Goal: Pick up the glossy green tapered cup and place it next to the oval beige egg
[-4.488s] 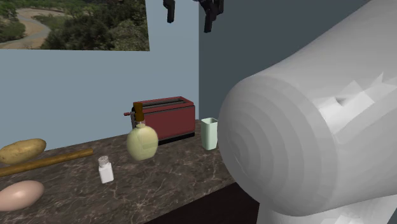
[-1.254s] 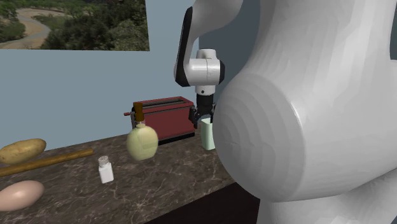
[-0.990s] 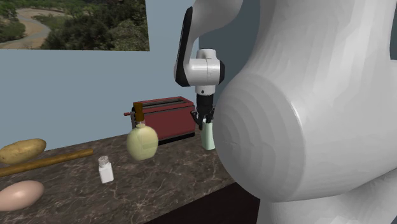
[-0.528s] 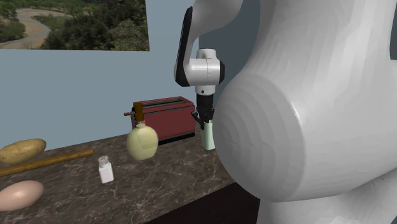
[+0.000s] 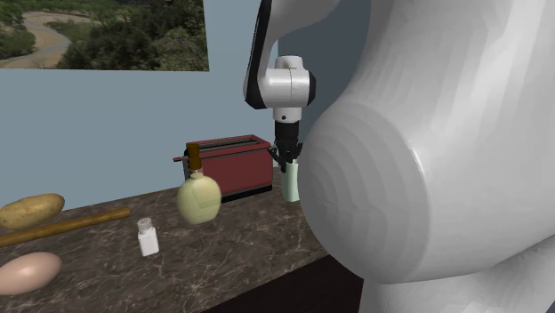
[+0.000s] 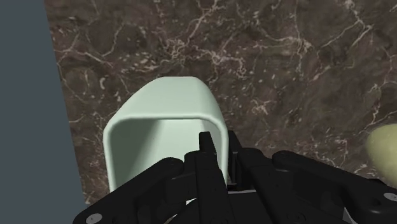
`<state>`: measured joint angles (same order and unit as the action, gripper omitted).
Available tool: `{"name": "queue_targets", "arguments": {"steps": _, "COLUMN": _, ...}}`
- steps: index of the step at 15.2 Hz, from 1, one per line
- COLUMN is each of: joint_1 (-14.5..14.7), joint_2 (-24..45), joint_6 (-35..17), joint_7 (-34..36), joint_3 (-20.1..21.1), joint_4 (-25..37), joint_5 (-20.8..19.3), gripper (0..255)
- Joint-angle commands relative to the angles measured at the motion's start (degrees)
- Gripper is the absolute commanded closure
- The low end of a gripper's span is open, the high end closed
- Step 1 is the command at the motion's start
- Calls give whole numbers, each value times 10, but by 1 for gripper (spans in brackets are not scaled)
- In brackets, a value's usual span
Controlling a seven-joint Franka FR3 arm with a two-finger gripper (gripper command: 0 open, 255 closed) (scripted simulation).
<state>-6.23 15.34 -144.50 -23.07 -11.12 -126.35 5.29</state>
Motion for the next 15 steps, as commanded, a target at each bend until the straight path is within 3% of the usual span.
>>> {"name": "queue_targets", "arguments": {"steps": 1, "joint_1": 2, "joint_2": -11, "joint_6": 14, "joint_7": 4, "joint_3": -2, "joint_4": 2, "joint_5": -5, "gripper": 255}}
{"name": "queue_targets", "arguments": {"steps": 15, "joint_1": 8, "joint_2": -84, "joint_6": 112, "joint_7": 22, "joint_3": -9, "joint_4": 30, "joint_5": -31, "gripper": 255}}
